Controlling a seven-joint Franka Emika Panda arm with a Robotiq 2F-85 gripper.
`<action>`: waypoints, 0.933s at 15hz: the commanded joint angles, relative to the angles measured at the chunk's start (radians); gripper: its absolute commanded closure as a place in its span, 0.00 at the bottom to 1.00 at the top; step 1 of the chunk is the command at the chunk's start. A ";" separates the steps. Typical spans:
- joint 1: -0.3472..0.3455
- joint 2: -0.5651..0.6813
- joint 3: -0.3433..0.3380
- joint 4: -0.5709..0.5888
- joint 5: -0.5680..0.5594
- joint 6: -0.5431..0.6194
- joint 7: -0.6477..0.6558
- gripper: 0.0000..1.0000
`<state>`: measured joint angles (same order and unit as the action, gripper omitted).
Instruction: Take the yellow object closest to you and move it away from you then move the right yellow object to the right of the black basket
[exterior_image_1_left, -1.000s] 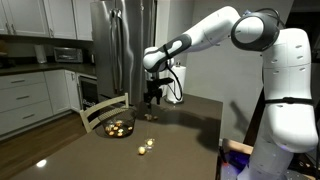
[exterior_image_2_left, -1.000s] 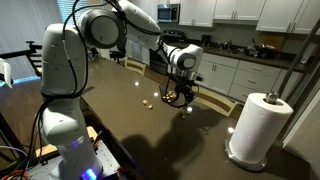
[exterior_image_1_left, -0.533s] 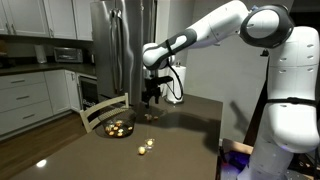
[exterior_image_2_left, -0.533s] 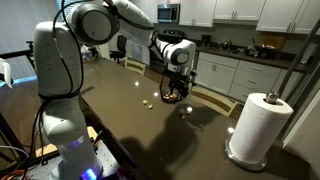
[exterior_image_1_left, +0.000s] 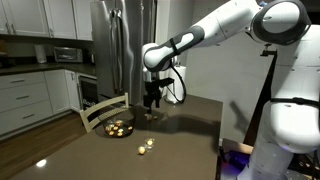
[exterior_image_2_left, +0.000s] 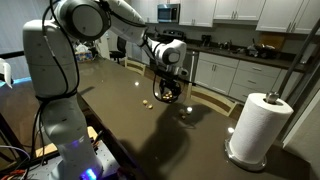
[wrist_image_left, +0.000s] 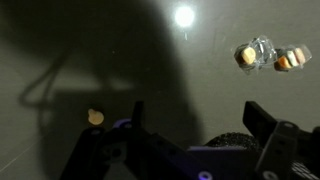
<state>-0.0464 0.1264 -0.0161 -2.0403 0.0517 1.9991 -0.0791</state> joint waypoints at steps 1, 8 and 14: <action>0.013 -0.034 0.010 -0.066 -0.006 0.029 -0.056 0.00; 0.038 -0.023 0.043 -0.108 0.014 0.018 -0.134 0.00; 0.072 0.013 0.083 -0.134 0.020 0.035 -0.178 0.00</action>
<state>0.0146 0.1281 0.0550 -2.1496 0.0533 2.0096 -0.2097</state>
